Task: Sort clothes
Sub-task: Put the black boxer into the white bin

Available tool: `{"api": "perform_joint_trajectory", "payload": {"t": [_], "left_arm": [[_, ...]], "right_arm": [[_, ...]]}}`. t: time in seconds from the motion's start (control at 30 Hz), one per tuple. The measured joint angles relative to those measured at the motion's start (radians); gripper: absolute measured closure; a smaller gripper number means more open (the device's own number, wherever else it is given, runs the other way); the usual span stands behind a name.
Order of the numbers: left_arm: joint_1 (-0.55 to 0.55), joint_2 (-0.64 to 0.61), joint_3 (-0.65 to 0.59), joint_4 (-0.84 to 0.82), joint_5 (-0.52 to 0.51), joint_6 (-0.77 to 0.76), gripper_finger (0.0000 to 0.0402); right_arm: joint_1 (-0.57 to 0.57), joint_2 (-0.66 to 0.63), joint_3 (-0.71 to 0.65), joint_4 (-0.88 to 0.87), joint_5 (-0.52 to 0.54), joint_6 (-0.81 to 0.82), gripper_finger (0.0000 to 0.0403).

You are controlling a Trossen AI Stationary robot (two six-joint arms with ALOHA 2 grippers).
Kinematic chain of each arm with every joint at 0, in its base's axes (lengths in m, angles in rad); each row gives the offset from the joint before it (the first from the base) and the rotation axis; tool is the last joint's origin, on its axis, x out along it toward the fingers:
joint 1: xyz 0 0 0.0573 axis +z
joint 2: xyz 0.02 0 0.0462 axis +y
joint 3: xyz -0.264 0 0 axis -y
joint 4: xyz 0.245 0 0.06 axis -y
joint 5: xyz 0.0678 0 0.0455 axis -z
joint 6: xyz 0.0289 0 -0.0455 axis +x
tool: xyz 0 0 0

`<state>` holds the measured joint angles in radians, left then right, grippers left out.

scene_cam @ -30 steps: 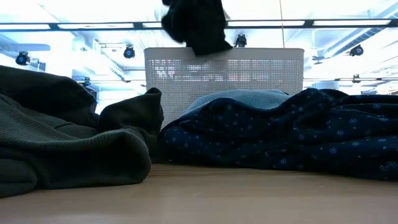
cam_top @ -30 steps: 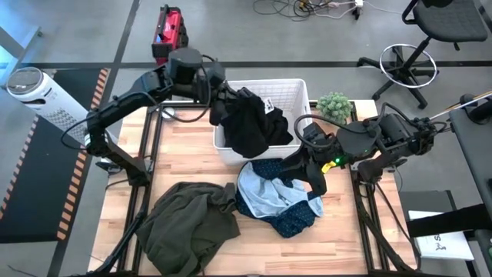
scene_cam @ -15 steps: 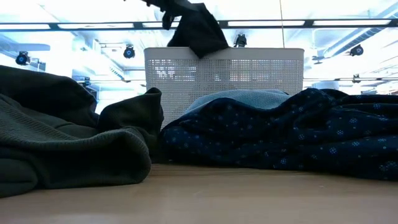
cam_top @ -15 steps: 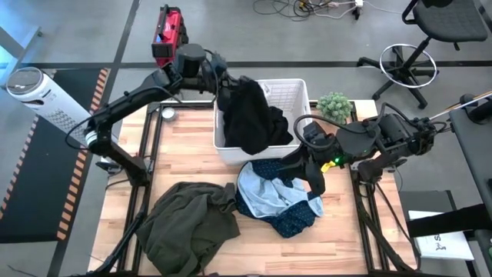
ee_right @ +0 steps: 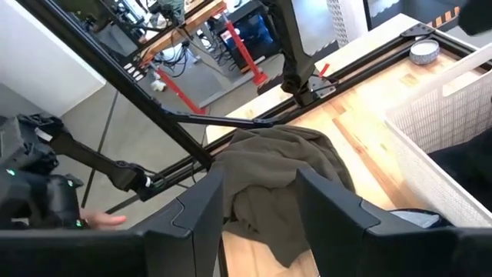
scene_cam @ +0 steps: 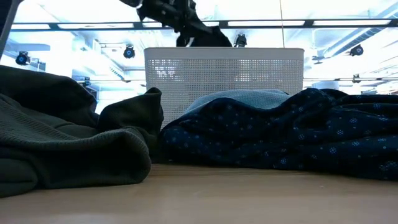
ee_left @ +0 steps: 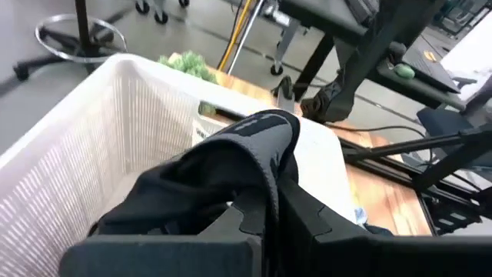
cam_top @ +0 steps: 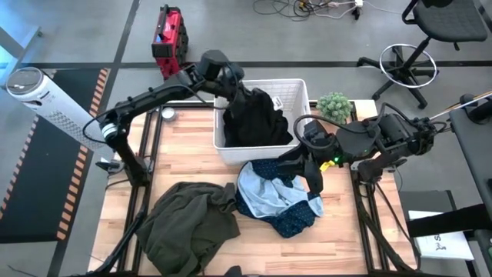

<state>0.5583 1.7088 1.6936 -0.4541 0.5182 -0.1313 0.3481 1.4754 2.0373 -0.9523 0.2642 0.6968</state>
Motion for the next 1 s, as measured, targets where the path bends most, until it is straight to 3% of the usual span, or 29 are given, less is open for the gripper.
{"api": "perform_joint_trajectory", "payload": {"t": [0.27,0.57,0.73,0.87,1.0], "left_arm": [[-0.005,0.009,0.000,-0.011,0.003,-0.005,0.0335],[-0.005,-0.046,0.032,-0.033,0.000,-0.010,0.0195],[-0.005,-0.097,0.032,-0.071,-0.066,-0.004,0.0129],[-0.008,-0.154,0.032,-0.097,-0.146,0.019,0.0104],[-0.008,-0.220,0.032,-0.111,-0.181,0.017,0.0104]], "right_arm": [[0.000,0.000,0.000,0.000,0.001,0.009,0.0255],[-0.023,0.000,-0.002,-0.099,0.028,-0.001,0.0284],[-0.063,0.000,-0.011,-0.122,0.028,-0.001,0.0314],[-0.108,0.000,-0.020,-0.121,0.026,-0.051,0.0348],[-0.167,0.000,-0.023,-0.121,0.022,-0.181,0.0390]]}}
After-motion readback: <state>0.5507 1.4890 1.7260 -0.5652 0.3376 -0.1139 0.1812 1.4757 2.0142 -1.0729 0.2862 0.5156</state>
